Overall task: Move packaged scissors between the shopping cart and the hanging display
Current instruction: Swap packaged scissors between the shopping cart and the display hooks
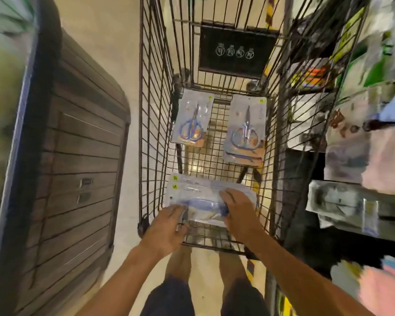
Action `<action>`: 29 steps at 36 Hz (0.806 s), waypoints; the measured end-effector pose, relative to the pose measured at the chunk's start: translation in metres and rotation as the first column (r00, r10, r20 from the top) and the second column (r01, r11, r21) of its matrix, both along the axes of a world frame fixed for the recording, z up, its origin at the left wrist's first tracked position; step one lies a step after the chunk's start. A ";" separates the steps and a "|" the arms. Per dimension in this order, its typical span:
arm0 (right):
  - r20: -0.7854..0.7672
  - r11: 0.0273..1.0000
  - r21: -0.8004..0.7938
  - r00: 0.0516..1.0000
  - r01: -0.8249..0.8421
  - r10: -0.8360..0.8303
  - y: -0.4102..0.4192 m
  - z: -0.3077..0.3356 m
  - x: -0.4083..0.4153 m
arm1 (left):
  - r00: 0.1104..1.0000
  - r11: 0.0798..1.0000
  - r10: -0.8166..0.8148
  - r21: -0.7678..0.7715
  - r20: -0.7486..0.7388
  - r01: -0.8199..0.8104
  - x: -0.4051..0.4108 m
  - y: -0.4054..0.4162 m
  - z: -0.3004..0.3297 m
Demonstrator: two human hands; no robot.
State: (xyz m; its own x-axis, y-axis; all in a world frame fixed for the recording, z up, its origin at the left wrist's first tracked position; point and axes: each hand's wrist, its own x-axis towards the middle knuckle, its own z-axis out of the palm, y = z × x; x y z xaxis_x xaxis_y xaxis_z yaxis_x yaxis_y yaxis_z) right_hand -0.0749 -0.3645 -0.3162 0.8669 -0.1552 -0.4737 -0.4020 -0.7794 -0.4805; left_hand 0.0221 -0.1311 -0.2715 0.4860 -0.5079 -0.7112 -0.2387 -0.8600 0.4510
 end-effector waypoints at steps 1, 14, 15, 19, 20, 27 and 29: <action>0.012 1.000 -0.018 1.000 -0.001 0.001 0.000 0.000 0.000 | 1.000 1.000 0.008 -0.008 0.003 -0.008 -0.002 -0.001 0.001; 0.007 0.973 0.228 1.000 -0.019 0.018 -0.015 0.011 -0.006 | 0.998 0.999 0.044 -0.023 -0.044 -0.045 -0.008 -0.006 0.018; -0.025 0.971 0.240 0.999 -0.020 0.026 -0.016 0.017 -0.006 | 0.998 0.998 0.052 -0.029 -0.044 -0.054 -0.006 -0.007 0.022; -0.032 0.955 0.285 0.996 0.084 -0.078 -0.024 0.068 0.005 | 0.990 0.986 0.136 -0.089 -0.045 -0.139 0.001 -0.011 0.046; -0.005 0.926 0.351 0.989 0.142 -0.150 -0.025 0.081 0.007 | 0.986 0.981 0.160 -0.102 -0.052 -0.165 0.003 -0.013 0.053; 0.012 0.763 0.496 0.875 0.414 -0.483 -0.033 0.147 0.008 | 0.857 0.836 0.458 -0.213 -0.236 -0.505 0.012 -0.036 0.108; -0.027 0.688 0.564 0.842 0.457 -0.538 -0.033 0.162 0.008 | 0.821 0.790 0.497 -0.244 -0.282 -0.562 0.013 -0.047 0.128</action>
State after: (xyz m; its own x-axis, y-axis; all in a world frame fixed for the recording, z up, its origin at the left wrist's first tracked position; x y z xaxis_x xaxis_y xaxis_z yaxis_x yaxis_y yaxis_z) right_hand -0.0673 -0.3972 -0.1540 0.7944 -0.3426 -0.5016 -0.5581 -0.0855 -0.8254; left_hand 0.0355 -0.1778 -0.1436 0.6122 -0.4150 -0.6730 0.3332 -0.6364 0.6956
